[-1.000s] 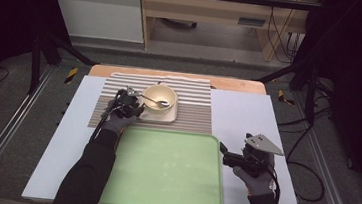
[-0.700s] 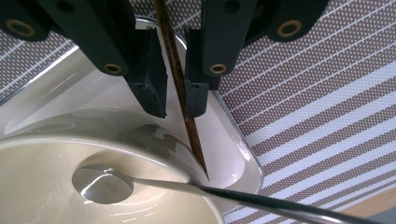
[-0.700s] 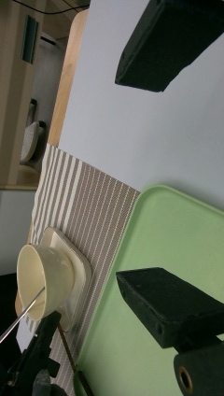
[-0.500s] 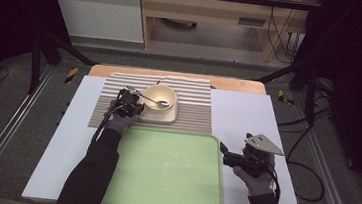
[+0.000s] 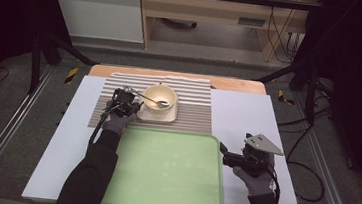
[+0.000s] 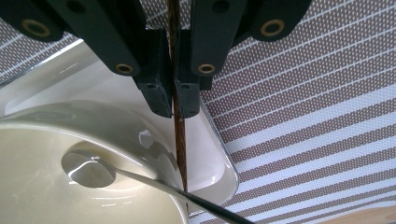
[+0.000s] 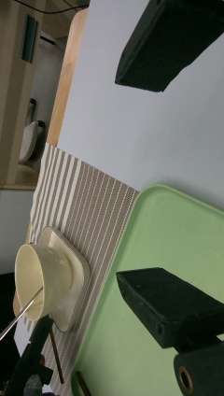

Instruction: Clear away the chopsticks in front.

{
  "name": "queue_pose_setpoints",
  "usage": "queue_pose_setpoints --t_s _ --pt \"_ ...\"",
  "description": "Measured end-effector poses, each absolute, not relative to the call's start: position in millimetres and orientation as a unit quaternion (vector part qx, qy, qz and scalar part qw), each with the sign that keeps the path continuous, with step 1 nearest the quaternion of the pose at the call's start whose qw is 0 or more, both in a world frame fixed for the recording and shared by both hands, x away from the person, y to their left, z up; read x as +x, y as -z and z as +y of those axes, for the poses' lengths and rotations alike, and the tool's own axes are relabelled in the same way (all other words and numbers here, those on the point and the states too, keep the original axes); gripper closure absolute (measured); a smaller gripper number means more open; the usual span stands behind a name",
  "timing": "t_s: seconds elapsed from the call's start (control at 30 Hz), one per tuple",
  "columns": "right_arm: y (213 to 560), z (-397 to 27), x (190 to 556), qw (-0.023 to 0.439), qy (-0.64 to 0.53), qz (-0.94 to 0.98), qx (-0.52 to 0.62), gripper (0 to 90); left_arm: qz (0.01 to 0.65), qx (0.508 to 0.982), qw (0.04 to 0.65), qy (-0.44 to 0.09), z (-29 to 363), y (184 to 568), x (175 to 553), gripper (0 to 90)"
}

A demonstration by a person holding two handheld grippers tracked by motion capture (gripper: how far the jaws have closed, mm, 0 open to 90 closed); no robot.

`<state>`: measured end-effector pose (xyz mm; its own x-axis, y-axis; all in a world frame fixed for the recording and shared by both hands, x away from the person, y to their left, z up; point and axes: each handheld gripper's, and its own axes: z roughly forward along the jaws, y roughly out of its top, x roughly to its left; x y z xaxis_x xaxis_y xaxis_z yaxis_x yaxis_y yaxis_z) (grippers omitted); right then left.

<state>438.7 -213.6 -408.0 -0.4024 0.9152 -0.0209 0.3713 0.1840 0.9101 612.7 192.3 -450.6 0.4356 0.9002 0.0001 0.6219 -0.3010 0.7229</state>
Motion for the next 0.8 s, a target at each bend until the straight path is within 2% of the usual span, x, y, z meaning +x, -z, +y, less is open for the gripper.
queue_pose_setpoints --t_s 0.8 --pt "406 -214 437 0.300 -0.450 0.706 0.457 5.2 0.495 0.757 0.361 -0.227 232 426 559 85.1"
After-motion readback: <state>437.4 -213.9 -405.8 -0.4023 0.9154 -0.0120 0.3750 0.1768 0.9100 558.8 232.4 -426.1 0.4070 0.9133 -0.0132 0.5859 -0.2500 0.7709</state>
